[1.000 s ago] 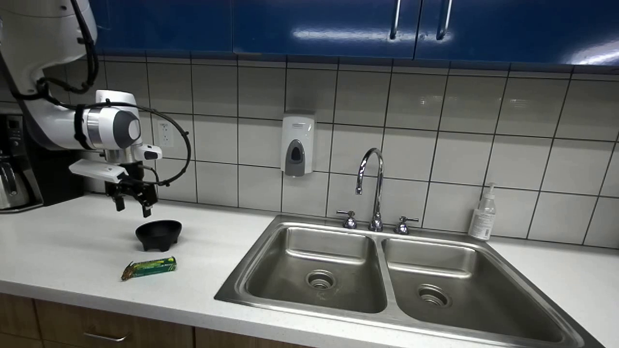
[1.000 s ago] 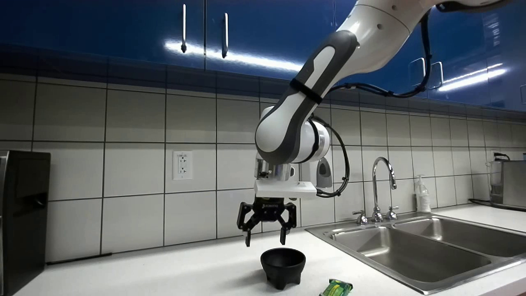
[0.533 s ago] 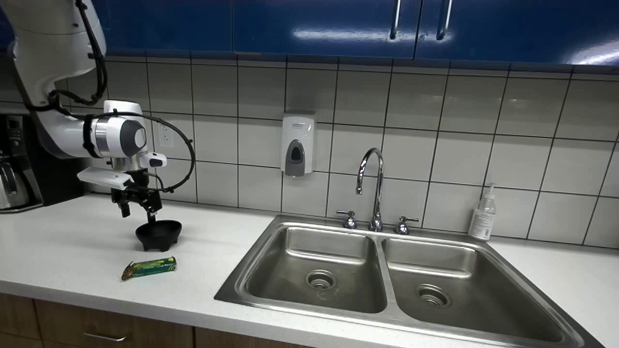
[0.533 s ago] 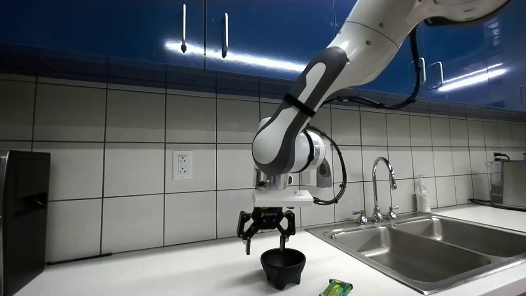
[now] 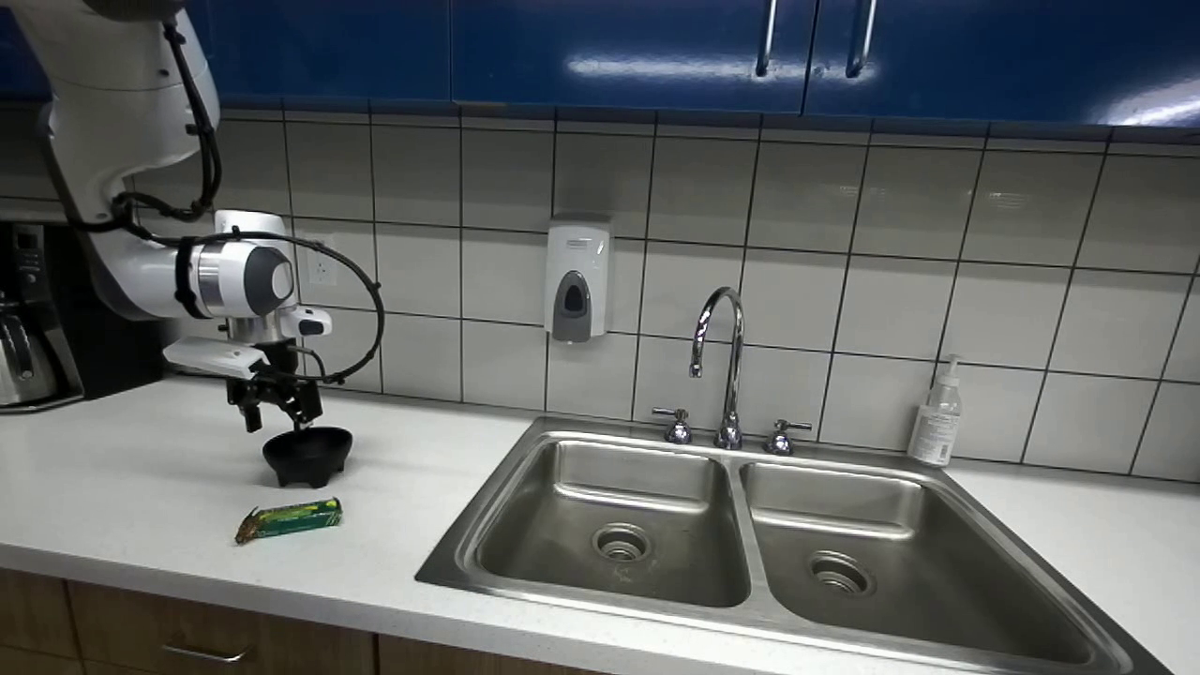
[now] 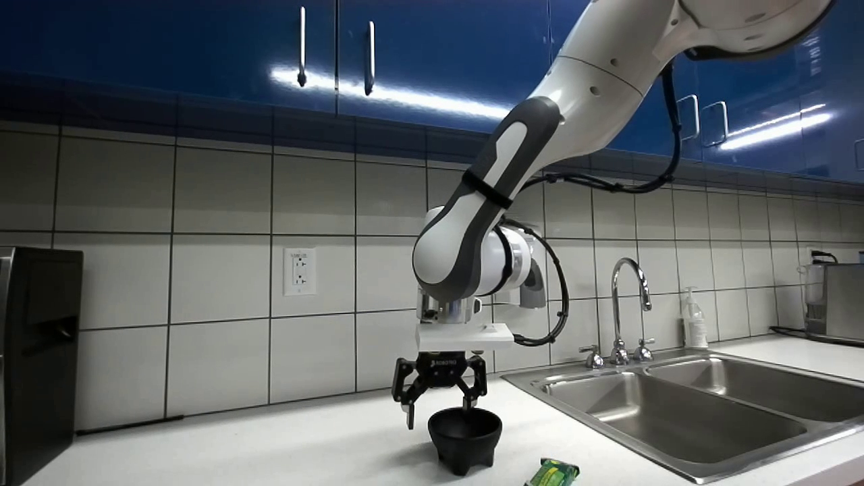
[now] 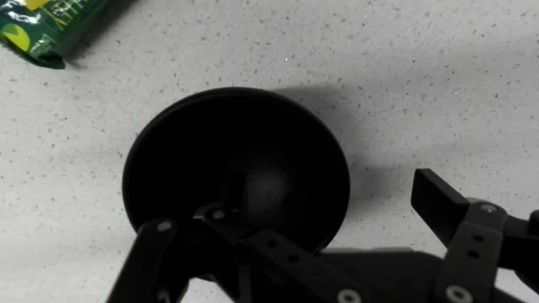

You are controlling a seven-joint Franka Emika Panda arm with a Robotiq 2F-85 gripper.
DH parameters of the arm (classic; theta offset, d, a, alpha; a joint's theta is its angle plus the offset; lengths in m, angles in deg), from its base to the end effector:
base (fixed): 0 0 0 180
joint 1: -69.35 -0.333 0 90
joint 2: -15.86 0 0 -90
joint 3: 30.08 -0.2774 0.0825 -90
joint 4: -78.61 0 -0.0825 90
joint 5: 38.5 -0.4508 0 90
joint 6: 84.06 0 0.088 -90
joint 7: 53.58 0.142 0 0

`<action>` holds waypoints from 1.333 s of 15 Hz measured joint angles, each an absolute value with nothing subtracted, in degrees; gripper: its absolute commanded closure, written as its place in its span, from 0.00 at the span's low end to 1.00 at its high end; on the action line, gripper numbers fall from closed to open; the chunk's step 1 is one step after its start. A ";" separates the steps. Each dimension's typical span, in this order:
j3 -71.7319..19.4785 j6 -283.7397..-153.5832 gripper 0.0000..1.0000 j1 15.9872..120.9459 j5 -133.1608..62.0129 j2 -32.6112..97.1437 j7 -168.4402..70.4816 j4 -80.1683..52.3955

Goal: Pick the black bowl and put it in the sink

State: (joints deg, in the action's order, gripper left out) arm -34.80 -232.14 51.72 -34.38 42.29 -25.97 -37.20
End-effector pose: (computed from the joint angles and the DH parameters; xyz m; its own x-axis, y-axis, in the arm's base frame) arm 0.5918 0.2463 0.1075 0.9944 -0.0450 0.0956 -0.0412 -0.9983 -0.0415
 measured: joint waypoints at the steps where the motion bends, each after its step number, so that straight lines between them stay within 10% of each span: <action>1: -34.75 -232.04 0.00 51.72 -34.38 42.55 -25.97 -36.98; 3: -34.70 -231.86 0.00 51.69 -34.39 43.11 -25.97 -36.48; 4: -34.69 -231.78 0.25 51.68 -34.40 43.31 -25.97 -36.32; 14: -34.67 -231.31 0.96 51.65 -34.89 44.12 -26.02 -35.01; 20: -34.67 -230.98 0.98 51.66 -35.27 44.09 -26.05 -34.41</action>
